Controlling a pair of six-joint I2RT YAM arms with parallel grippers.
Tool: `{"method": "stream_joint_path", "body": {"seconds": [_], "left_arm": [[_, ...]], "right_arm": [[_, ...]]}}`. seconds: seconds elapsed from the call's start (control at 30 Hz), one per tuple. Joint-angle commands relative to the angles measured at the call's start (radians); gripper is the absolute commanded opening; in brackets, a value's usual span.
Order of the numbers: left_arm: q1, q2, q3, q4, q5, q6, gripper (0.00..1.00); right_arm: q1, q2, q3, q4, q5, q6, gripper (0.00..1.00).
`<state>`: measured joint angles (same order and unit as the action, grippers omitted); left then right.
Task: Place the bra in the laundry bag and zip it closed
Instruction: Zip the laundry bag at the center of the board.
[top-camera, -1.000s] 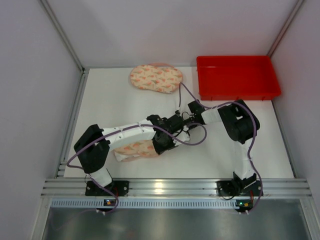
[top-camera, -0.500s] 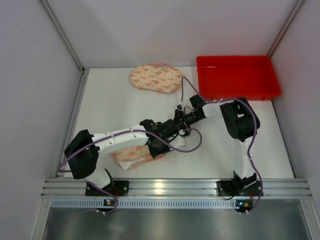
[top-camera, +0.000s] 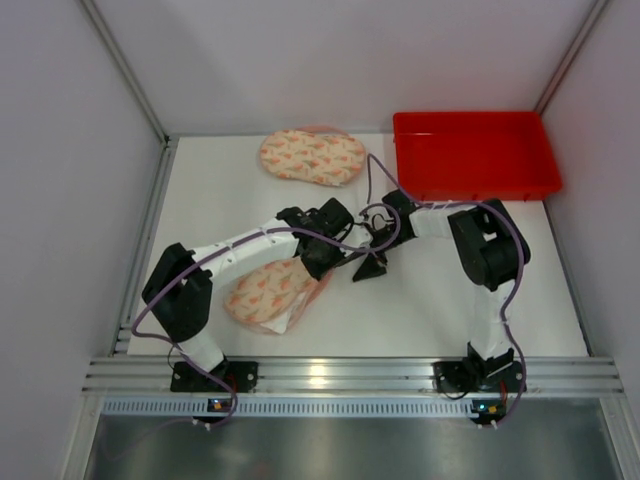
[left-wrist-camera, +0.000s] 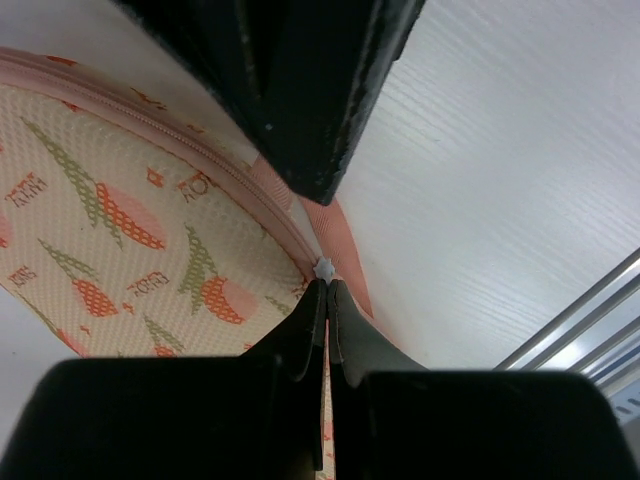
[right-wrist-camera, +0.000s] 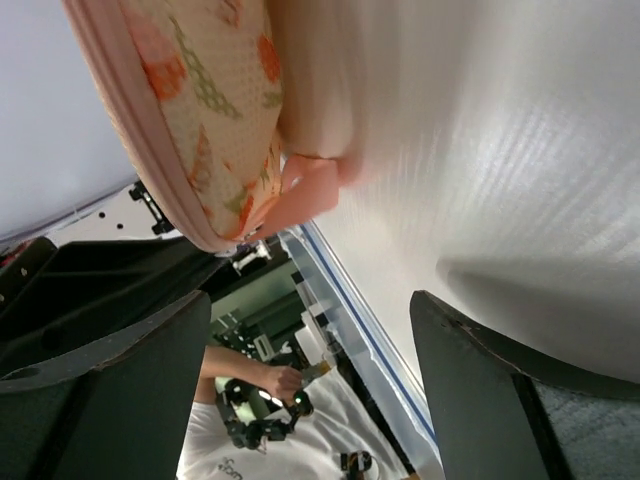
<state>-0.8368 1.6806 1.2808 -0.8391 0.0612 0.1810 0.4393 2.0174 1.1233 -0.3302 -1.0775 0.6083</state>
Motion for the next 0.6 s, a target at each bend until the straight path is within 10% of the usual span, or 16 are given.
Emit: {"method": "stream_joint_path", "body": {"seconds": [0.0, 0.23, 0.33, 0.47, 0.57], "left_arm": [[-0.005, -0.004, 0.032, 0.035, 0.071, -0.003, 0.00], [-0.005, -0.030, 0.006, 0.040, 0.086, -0.008, 0.00], [-0.004, -0.042, 0.002, 0.055, 0.085, -0.008, 0.00], [-0.004, -0.061, -0.020, 0.055, 0.077, 0.012, 0.00], [-0.004, -0.082, -0.069, 0.055, 0.080, 0.047, 0.00]], "right_arm": [[0.032, 0.013, 0.067, 0.022, 0.024, 0.011, 0.81], [0.044, 0.018, 0.034, 0.270, 0.093, 0.168, 0.66], [0.058, 0.033, 0.026, 0.321, 0.108, 0.235, 0.49], [0.082, 0.040, 0.036, 0.431, 0.126, 0.292, 0.02], [0.078, 0.044, 0.079, 0.404, 0.163, 0.289, 0.00]]}}
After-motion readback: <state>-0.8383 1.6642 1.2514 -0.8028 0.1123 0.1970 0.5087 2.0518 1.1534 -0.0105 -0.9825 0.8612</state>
